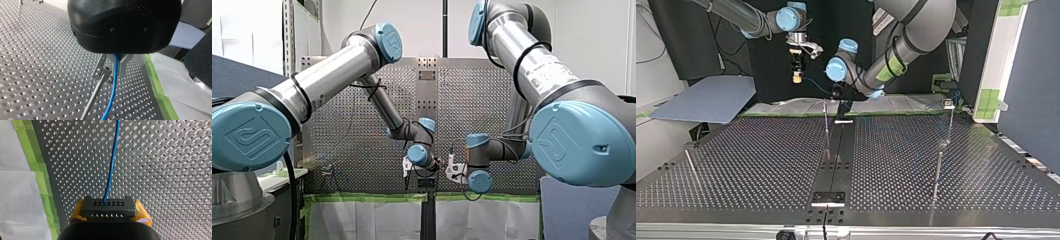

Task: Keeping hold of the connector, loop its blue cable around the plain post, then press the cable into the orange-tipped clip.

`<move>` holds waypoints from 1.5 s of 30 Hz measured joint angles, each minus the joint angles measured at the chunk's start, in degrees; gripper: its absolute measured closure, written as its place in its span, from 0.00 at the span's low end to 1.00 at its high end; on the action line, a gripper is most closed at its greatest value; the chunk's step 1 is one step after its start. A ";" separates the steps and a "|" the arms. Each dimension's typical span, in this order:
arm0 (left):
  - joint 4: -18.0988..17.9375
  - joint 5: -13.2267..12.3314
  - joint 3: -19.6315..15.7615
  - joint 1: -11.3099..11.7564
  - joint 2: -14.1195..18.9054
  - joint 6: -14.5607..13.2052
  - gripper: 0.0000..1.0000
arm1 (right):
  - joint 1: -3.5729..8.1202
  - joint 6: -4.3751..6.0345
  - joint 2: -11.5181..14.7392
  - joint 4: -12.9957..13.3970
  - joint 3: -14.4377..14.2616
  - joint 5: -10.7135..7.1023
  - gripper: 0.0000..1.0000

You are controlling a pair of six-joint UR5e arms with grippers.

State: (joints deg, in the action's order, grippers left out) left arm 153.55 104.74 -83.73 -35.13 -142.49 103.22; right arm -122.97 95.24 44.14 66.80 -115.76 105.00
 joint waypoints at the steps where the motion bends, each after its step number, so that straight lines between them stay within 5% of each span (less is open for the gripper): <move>1: -0.16 -0.10 -0.03 0.09 -0.01 -0.01 1.00 | 0.04 0.03 -0.03 0.00 0.09 -0.11 0.87; 12: -1.58 -0.36 0.28 0.93 -4.36 -1.92 1.00 | 0.29 -0.17 -2.98 -3.05 3.34 -1.34 0.87; 21: -3.51 -0.81 0.34 2.36 -4.84 -1.20 1.00 | 0.57 -0.54 -5.74 -6.42 5.32 -1.24 0.87; 45: -5.04 0.67 0.34 3.64 -4.60 -2.83 1.00 | 2.22 -2.05 -5.85 -3.71 7.57 -2.76 0.87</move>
State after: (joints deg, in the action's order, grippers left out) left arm 148.51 105.40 -83.39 -31.49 -147.09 100.39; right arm -120.75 93.19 38.29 63.09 -108.19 102.24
